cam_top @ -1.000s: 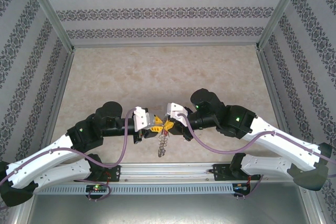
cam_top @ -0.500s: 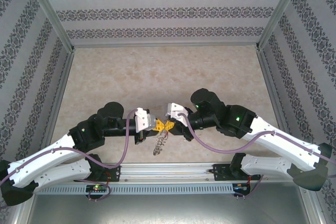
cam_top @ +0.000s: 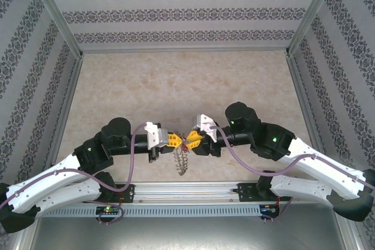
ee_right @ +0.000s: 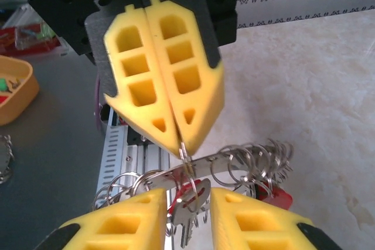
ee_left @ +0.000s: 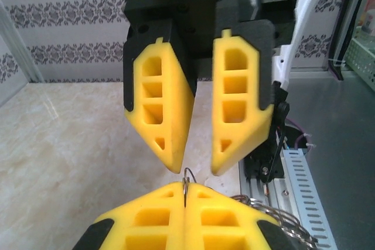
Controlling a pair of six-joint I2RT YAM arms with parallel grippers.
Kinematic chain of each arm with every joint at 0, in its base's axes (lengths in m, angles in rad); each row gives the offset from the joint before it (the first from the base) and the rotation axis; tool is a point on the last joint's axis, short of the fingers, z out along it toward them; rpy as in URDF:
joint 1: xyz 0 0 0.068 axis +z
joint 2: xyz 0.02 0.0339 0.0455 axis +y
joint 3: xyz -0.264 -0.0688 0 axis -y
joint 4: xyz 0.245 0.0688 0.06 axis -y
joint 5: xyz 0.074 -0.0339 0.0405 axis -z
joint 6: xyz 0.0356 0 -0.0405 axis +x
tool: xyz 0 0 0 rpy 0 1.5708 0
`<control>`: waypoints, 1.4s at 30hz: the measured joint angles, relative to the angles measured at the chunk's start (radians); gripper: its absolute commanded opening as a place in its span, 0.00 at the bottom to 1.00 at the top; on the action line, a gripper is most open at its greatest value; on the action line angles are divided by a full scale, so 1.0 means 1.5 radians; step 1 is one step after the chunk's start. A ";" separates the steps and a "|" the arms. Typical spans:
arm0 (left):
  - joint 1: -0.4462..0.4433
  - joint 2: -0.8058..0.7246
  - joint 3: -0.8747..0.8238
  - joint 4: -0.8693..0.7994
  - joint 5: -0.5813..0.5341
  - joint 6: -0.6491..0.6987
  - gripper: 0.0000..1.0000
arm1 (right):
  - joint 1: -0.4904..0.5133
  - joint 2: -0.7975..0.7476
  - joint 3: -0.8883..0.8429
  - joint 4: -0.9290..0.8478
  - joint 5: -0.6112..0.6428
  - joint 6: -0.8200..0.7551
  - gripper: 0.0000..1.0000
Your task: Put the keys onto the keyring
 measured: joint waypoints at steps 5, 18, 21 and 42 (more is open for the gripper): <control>0.000 0.000 -0.005 0.031 0.016 -0.009 0.00 | -0.006 -0.010 -0.009 0.021 -0.016 0.025 0.18; 0.000 -0.010 -0.010 0.050 0.020 -0.022 0.00 | -0.015 -0.002 -0.010 0.037 -0.047 0.040 0.00; 0.000 -0.009 -0.011 0.050 0.020 -0.022 0.00 | -0.016 0.009 -0.010 0.037 -0.054 0.040 0.00; 0.000 -0.014 -0.020 0.081 0.026 -0.022 0.00 | -0.032 0.061 -0.009 0.058 -0.081 0.054 0.24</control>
